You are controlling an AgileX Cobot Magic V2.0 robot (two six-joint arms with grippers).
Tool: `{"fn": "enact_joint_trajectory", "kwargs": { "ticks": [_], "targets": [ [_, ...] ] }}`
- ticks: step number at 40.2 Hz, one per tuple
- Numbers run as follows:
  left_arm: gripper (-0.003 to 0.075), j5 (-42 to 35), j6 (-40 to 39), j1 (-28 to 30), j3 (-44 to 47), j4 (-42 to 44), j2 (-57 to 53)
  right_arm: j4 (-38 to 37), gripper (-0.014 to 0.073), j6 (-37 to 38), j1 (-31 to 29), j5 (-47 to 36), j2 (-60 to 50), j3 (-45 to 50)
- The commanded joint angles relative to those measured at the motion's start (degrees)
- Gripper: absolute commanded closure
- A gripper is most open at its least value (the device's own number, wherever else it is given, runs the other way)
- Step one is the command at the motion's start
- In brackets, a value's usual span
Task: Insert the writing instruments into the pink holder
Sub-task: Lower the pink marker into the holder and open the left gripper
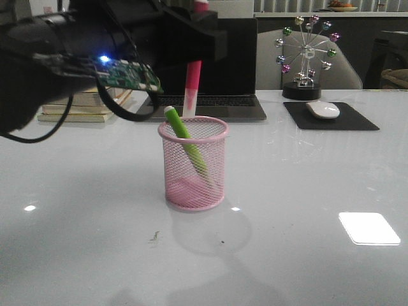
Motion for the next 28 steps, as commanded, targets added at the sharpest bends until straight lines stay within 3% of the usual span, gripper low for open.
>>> {"fn": "enact_joint_trajectory", "kwargs": {
  "ticks": [1, 14, 18, 23, 28],
  "targets": [
    [0.0629, -5.5, -0.8, -0.4, -2.3, -0.2, 0.4, -0.4, 0.0125, -0.2, -0.1, -4.0, -0.1, -1.5],
    [0.0617, -2.0, -0.8, -0.4, -2.3, -0.2, 4.4, -0.4, 0.0125, -0.2, -0.1, -4.0, -0.1, -1.5],
    [0.0519, -1.2, -0.8, -0.4, -2.3, -0.2, 4.4, -0.4, 0.0125, -0.2, -0.1, -4.0, -0.1, -1.5],
    [0.0342, -1.1, -0.8, -0.4, -2.3, -0.2, 4.4, -0.4, 0.0125, -0.2, -0.1, -4.0, -0.1, -1.5],
    [0.0312, 0.5, -0.8, -0.4, -2.3, -0.2, 2.7, -0.4, 0.0125, -0.2, -0.1, -4.0, -0.1, -1.5]
  ]
}}
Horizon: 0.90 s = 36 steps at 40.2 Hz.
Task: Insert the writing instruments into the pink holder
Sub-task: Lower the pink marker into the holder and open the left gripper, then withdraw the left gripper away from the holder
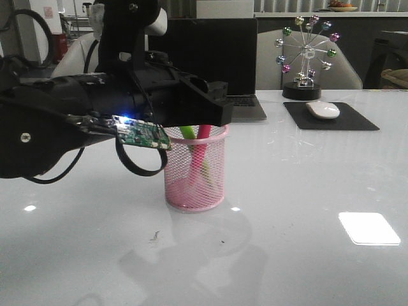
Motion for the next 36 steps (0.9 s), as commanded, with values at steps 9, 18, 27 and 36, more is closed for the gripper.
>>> {"fn": "enact_joint_trajectory", "kwargs": {
  "ticks": [9, 18, 27, 36],
  "targets": [
    [0.0311, 17.3, -0.5, -0.4, -1.7, -0.2, -15.4, -0.4, 0.0125, -0.2, -0.1, -4.0, -0.1, -1.5],
    [0.0312, 55.8, -0.4, -0.4, -4.7, -0.1, -31.7, -0.4, 0.0125, -0.2, -0.1, -4.0, -0.1, -1.5],
    [0.0316, 78.7, -0.4, -0.4, -5.6, -0.1, -43.9, -0.4, 0.0125, -0.2, -0.1, -4.0, -0.1, -1.5],
    [0.0316, 92.1, -0.4, -0.4, -4.8, -0.2, -52.7, -0.4, 0.0125, -0.2, -0.1, -4.0, -0.1, -1.5]
  ]
}}
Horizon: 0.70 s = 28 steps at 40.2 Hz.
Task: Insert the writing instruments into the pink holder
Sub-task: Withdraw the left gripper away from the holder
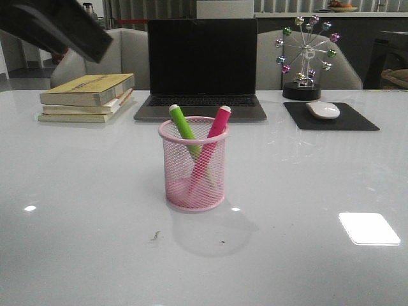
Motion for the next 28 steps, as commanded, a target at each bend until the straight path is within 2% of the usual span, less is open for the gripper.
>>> {"fn": "enact_joint_trajectory", "kwargs": {
  "ticks": [1, 14, 24, 26, 28],
  "targets": [
    [0.0316, 1.5, -0.4, -0.4, -0.9, -0.2, -4.8, -0.4, 0.0125, -0.2, -0.1, -4.0, -0.1, -1.5],
    [0.0316, 2.7, -0.4, -0.4, 9.4, -0.6, -16.6, -0.4, 0.0125, -0.2, -0.1, -4.2, -0.1, -1.5],
    [0.0319, 3.1, -0.4, -0.4, 11.1, 1.3, -19.4, -0.4, 0.0127, -0.2, -0.1, -4.4, -0.1, -1.5],
    [0.034, 3.1, -0.4, -0.4, 11.1, 1.6, -19.3, -0.4, 0.0148, -0.2, -0.1, -4.3, -0.1, -1.5],
    [0.0382, 3.1, -0.4, -0.4, 11.1, 1.6, -19.3, -0.4, 0.0211, -0.2, -0.1, -4.2, -0.1, -1.5]
  ]
}}
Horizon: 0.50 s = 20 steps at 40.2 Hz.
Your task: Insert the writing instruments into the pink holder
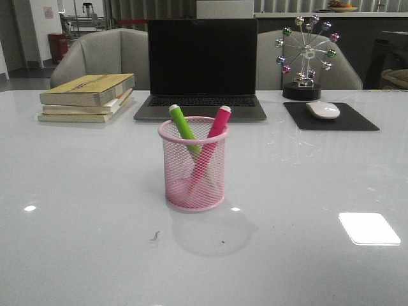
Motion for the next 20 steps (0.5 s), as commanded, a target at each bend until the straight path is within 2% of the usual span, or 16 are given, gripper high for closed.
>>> {"fn": "enact_joint_trajectory", "kwargs": {
  "ticks": [1, 6, 8, 20],
  "targets": [
    [0.0406, -3.3, -0.4, -0.4, -1.6, 0.2, -0.2, -0.4, 0.0265, -0.2, -0.1, -4.2, -0.1, -1.5],
    [0.0577, -3.3, -0.4, -0.4, -1.6, 0.2, -0.2, -0.4, 0.054, -0.2, -0.1, -4.3, -0.1, -1.5],
    [0.0637, -3.3, -0.4, -0.4, -1.6, 0.2, -0.2, -0.4, 0.0529, -0.2, -0.1, -4.5, -0.1, -1.5],
    [0.0623, -3.3, -0.4, -0.4, -1.6, 0.1, -0.2, -0.4, 0.0517, -0.2, -0.1, -4.5, -0.1, -1.5]
  ]
}}
